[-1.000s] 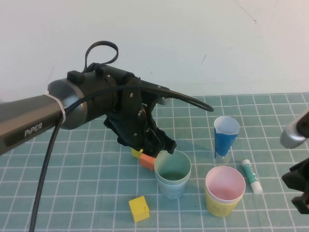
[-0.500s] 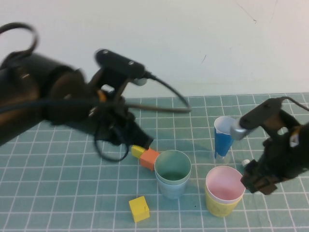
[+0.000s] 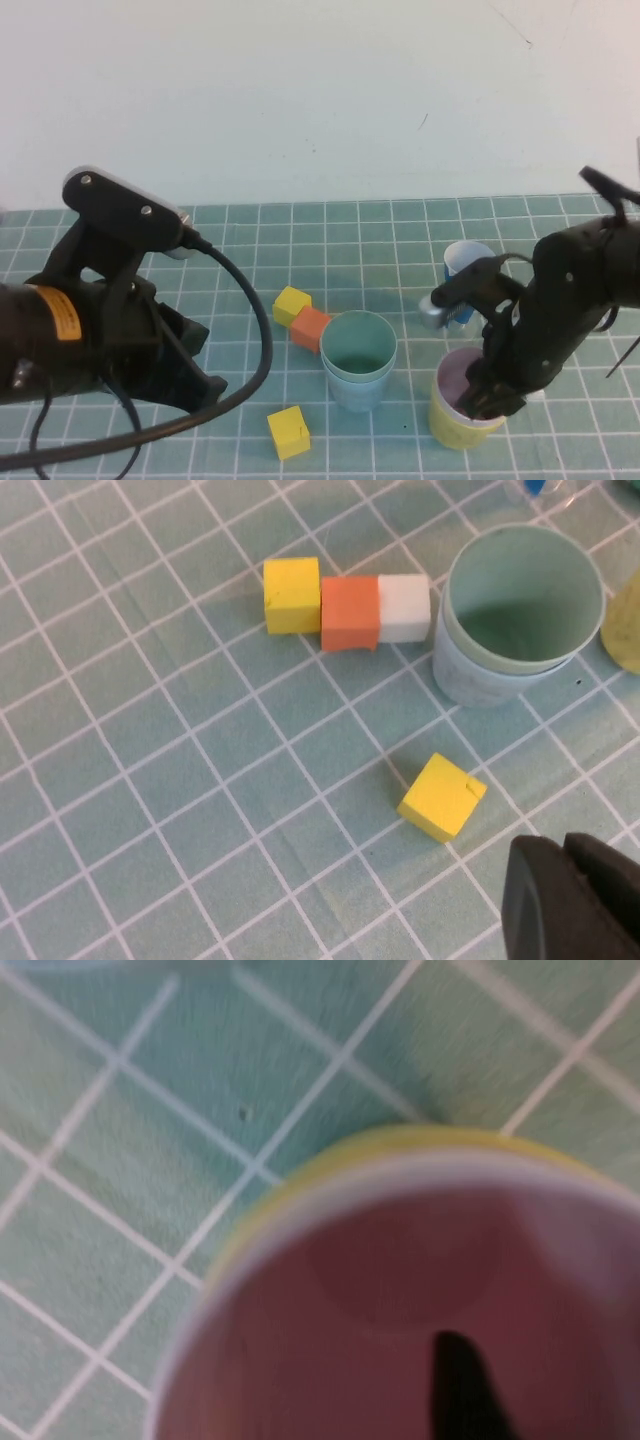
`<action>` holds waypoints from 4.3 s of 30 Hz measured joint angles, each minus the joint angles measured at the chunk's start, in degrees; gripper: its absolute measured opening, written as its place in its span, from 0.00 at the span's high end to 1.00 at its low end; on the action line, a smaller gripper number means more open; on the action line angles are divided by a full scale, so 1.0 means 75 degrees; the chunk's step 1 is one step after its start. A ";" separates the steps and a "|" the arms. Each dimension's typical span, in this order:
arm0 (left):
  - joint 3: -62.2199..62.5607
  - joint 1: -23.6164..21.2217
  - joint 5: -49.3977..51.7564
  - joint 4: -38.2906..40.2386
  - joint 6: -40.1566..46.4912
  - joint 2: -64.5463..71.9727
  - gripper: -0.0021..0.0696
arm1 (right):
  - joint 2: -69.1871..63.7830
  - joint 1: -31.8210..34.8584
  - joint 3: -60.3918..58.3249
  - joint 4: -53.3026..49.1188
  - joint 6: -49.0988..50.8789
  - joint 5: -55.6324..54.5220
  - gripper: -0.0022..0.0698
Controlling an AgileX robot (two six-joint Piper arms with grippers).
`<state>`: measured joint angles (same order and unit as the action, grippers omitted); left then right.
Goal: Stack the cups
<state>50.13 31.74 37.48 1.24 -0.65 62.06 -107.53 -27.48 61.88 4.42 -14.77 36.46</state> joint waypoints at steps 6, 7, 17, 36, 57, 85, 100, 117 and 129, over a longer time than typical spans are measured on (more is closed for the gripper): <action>-0.0029 0.0000 0.0000 -0.0102 0.0000 -0.0164 0.97 | -0.0285 0.0000 0.0037 0.0282 -0.0437 0.0030 0.88; -0.0029 0.0000 0.0000 -0.0165 0.0000 -0.0164 0.97 | -0.0223 0.0000 0.0076 0.0317 -0.0490 0.0161 0.88; -0.0045 0.0000 0.0110 -0.0255 0.0000 -0.0164 0.97 | 0.1380 0.0000 0.1493 0.0602 -0.1425 0.1665 0.88; -0.0997 0.0000 0.0163 -0.0593 0.0170 -0.0164 0.97 | -0.0676 -0.0404 0.4633 0.1294 -0.2509 0.2965 0.88; -0.1088 0.0000 -0.0235 -0.0779 0.0028 -0.0164 0.97 | -0.1461 -0.0404 0.5229 0.1222 -0.2626 0.3718 0.79; -0.1825 0.0000 0.0432 -0.1322 -0.1020 -0.5017 0.97 | 0.3227 -0.0543 0.1947 0.5880 -0.7025 0.0941 0.97; -0.2140 0.0000 0.1848 -0.1335 -0.1033 -0.5425 0.97 | 0.7812 -0.0543 -0.2400 0.8254 -0.9681 -0.1012 0.97; -0.2155 0.0000 0.1959 -0.1335 -0.1033 -0.5425 0.97 | 0.8878 -0.0543 -0.3690 0.9503 -1.1289 -0.1632 0.97; -0.2155 0.0000 0.1959 -0.1335 -0.1033 -0.5425 0.97 | 0.9171 -0.0543 -0.4580 0.9519 -1.1942 -0.2695 0.97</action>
<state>33.97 31.74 52.18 -8.77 -8.39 21.38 -38.75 -31.56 27.52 75.81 -104.33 16.25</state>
